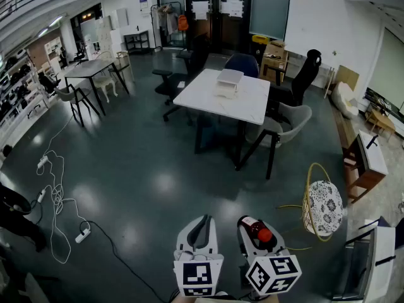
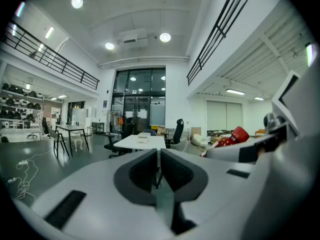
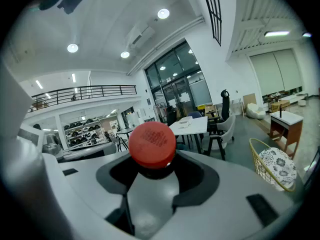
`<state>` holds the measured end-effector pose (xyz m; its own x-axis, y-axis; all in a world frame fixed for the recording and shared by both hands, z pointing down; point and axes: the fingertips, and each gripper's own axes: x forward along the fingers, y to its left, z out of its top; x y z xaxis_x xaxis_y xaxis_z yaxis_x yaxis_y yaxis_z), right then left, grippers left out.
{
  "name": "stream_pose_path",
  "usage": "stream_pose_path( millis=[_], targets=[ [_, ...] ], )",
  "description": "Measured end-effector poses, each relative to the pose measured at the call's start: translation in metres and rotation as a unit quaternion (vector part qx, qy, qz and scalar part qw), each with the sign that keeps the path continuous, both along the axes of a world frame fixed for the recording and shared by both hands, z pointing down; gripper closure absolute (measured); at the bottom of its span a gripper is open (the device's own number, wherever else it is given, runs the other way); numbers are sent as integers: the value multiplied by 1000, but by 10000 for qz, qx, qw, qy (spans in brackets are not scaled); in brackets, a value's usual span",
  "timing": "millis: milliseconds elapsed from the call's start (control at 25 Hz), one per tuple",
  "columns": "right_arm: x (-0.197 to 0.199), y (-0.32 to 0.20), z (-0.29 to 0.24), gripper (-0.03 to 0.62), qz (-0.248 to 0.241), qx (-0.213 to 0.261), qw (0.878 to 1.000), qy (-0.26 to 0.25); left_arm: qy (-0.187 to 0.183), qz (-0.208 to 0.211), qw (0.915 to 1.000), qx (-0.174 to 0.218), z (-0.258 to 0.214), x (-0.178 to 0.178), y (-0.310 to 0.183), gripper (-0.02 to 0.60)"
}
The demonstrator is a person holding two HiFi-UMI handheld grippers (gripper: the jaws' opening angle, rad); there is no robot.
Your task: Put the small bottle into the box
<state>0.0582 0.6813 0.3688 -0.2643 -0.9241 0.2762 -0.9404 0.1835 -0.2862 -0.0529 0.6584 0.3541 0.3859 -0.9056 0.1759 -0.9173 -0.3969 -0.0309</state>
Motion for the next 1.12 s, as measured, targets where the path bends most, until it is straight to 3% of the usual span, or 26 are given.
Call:
stream_pose_path(
  millis=[560,1120],
  targets=[
    [-3,-30,12,367,-50,-190,9998,-31,86,-33,9998,-187,11,-5,-29,548],
    [-46,-134,10,367,72,-219,9997,-26,119,93,9997,-175,9,-48,-136,548]
  ],
)
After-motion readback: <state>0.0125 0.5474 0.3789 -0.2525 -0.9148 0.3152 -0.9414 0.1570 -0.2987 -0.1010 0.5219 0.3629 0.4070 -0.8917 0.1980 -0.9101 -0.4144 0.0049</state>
